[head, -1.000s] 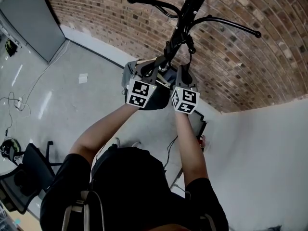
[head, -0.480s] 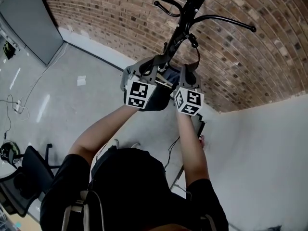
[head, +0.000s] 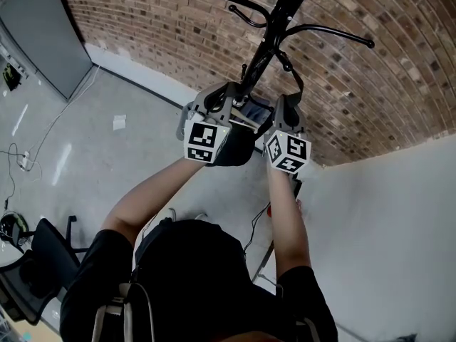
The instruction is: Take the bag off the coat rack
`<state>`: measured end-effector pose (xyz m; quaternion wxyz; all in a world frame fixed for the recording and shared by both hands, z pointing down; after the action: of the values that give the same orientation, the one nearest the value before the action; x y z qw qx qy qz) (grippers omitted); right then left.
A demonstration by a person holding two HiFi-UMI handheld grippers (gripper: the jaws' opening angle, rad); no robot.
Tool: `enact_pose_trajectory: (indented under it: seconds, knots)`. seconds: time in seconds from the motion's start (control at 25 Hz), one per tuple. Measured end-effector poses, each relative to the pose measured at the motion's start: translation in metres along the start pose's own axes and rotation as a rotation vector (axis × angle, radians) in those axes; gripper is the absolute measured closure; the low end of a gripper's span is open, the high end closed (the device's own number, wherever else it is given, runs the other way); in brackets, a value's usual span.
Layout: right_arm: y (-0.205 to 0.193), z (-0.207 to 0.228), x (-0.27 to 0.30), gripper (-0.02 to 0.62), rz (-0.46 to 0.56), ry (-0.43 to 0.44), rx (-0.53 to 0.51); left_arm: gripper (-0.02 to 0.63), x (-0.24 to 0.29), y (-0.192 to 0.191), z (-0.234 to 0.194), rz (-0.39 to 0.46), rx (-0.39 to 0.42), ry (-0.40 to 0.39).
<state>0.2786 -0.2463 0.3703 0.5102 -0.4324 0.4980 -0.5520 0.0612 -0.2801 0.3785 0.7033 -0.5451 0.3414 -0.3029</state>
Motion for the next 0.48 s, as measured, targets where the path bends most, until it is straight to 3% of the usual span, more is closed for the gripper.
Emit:
enact_pose_trajectory:
  seconds: [0.48]
  knots:
    - [0.035, -0.009, -0.019, 0.577, 0.077, -0.019, -0.011, 0.586, -0.019, 0.038, -0.001, 0.086, -0.041, -0.014]
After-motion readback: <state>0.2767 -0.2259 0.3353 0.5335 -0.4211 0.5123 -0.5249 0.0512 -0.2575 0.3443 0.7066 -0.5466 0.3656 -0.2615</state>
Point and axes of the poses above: the fingertips, and each gripper's own axes: x forward along the fingers, z to its right, y out of its top, the point moved 10 cm from there along -x, backward along the fingers, and after that the axes turned 11 degrees about x, right-handed, at the moved point
